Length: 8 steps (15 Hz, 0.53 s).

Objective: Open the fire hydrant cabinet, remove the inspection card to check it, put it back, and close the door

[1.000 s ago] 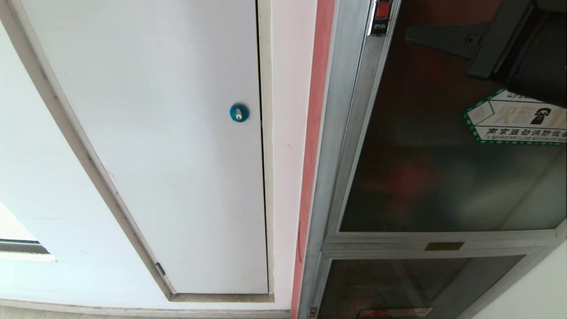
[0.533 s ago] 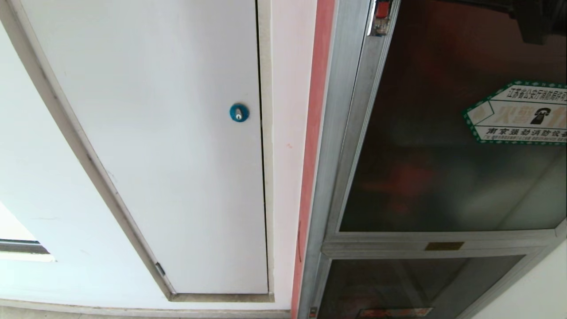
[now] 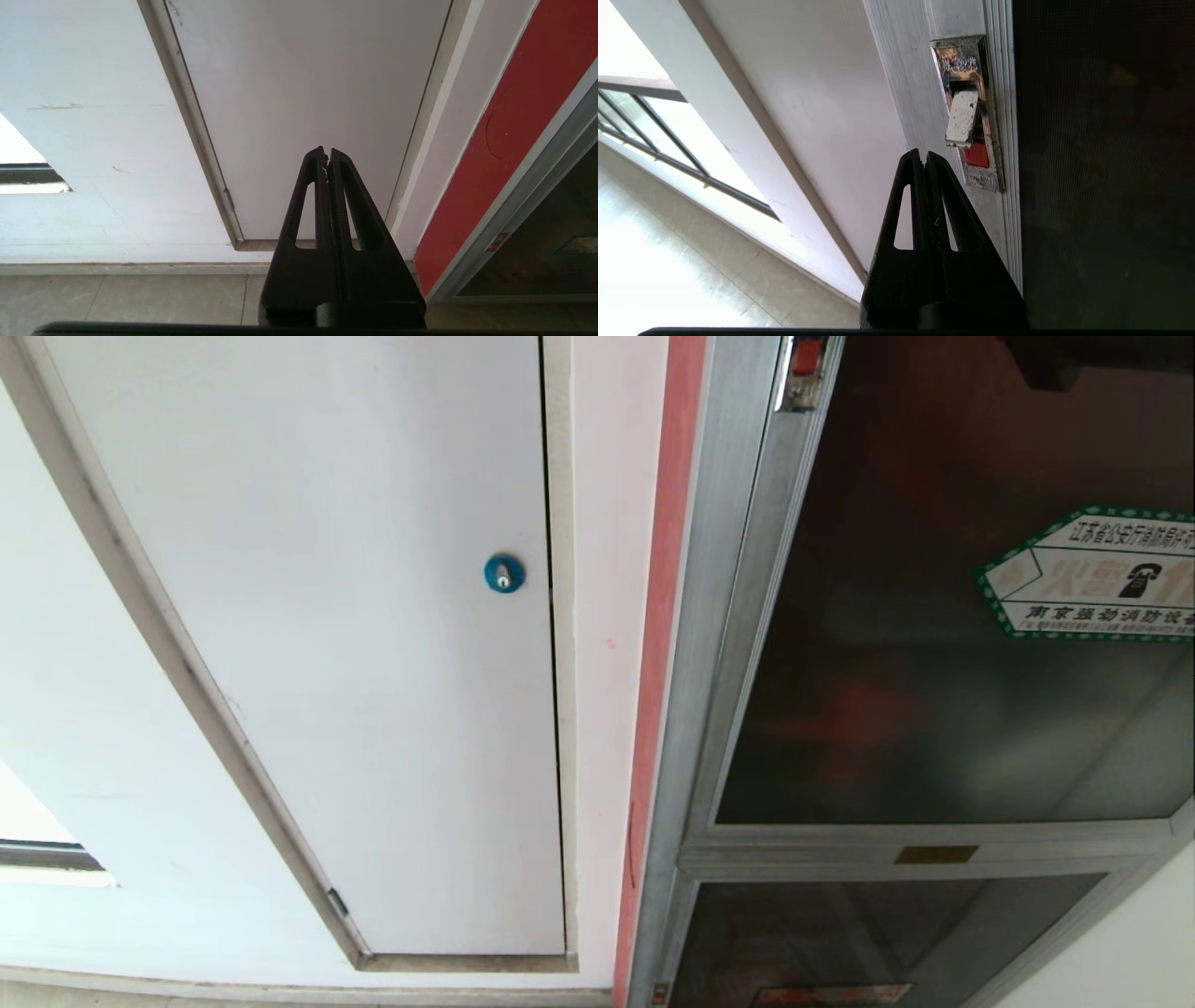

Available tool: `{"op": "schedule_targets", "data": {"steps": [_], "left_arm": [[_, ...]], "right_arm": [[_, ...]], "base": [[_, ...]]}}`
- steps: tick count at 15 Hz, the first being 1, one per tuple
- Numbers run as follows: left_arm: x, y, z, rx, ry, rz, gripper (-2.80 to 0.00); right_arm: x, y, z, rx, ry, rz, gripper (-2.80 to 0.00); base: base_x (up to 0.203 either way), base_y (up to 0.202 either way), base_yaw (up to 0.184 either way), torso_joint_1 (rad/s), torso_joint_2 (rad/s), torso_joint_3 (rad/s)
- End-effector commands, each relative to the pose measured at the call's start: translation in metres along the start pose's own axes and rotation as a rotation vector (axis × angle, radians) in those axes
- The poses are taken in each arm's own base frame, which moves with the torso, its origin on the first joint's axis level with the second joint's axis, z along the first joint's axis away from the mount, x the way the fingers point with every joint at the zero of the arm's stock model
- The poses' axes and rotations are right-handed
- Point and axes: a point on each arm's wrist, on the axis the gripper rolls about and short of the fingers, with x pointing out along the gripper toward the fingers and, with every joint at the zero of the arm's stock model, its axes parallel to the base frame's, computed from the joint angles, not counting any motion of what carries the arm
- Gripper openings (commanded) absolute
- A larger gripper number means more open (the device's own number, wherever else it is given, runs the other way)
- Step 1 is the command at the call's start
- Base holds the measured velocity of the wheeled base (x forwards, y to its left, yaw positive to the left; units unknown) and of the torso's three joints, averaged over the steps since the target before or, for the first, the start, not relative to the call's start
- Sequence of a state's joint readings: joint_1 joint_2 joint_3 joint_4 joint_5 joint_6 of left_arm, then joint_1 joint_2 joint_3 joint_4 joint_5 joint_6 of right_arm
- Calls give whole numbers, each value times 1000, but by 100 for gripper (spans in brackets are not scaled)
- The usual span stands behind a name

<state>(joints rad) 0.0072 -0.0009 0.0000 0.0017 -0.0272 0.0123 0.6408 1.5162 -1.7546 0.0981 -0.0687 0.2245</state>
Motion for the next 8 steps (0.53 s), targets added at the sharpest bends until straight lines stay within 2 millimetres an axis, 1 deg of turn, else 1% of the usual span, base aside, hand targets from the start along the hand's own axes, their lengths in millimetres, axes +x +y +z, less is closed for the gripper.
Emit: {"op": "schedule_targets", "data": {"steps": [1,4,8], "left_arm": [[0,0,0,0,1,0,-280],[0,0,0,0,1,0,-280],[0,0,0,0,1,0,-280]], "right_arm": [[8,0,-2,1,3,-1,-280],[8,-4,2,-1,-9,-16,-280],[11,-9,0,-6,-2,-38,-280]], "base": [[0,0,0,0,0,0],[0,0,0,0,0,0],[0,0,0,0,0,0]]}}
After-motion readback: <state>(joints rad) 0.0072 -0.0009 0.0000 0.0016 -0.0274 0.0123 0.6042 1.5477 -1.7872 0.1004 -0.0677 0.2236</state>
